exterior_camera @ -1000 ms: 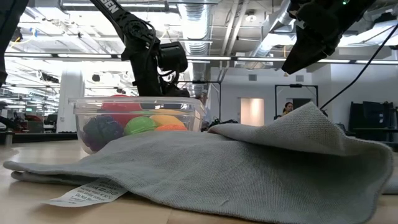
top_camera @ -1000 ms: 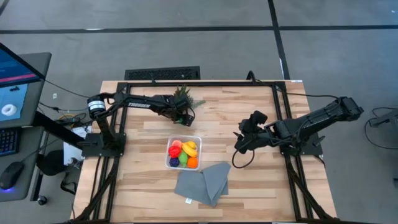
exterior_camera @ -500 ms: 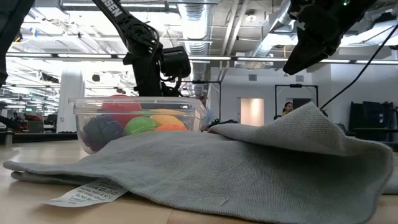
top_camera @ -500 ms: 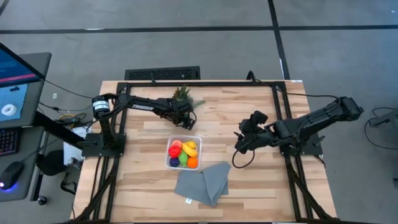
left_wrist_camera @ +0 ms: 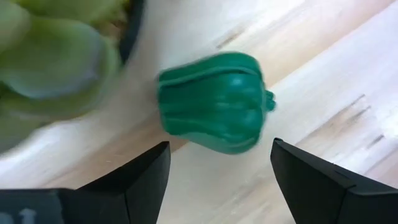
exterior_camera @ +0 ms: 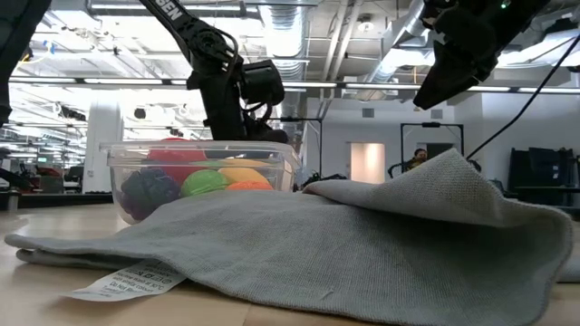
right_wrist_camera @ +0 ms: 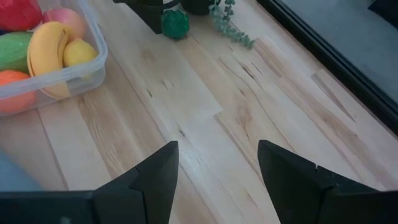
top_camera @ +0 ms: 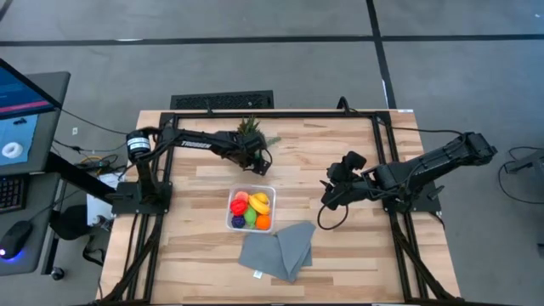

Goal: Pick and placing Produce into tupperware
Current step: Put the green bell pepper into the transparent container

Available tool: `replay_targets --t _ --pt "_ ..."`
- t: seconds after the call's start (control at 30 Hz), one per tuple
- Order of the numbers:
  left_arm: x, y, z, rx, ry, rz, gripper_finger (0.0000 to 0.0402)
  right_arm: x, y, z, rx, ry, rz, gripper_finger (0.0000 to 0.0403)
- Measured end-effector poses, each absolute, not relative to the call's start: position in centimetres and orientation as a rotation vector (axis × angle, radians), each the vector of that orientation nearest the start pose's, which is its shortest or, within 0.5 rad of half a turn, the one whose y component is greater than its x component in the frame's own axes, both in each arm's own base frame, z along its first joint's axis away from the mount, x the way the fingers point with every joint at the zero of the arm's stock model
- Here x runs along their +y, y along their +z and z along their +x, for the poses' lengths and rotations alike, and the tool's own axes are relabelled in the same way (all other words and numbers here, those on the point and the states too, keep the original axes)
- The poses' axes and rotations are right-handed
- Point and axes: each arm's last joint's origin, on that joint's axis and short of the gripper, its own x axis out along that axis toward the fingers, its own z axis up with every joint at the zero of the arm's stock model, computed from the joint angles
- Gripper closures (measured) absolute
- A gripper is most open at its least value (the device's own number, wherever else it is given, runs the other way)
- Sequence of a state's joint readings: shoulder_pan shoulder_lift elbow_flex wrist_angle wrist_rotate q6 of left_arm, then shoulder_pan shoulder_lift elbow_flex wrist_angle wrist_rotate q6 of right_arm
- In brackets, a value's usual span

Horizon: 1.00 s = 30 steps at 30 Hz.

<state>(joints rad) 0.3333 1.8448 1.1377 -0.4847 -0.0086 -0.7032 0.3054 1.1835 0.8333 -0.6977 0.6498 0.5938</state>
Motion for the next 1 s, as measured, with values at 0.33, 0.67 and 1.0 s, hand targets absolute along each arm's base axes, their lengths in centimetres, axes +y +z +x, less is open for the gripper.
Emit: replay_targets --t 0.33,0.67,1.0 --pt "11.53 15.38 33.09 1.078 0.646 -0.849 0.0085 4.84 24.17 21.17 0.793 -0.566 0.064 0.0158" --pt "11.62 15.46 33.24 1.048 0.672 -0.851 0.0014 4.9 24.17 21.16 0.788 -0.57 0.078 0.0158" --pt "12.25 15.64 33.41 0.973 0.745 -0.887 0.0003 4.95 24.14 21.17 0.797 -0.555 0.09 0.0158"
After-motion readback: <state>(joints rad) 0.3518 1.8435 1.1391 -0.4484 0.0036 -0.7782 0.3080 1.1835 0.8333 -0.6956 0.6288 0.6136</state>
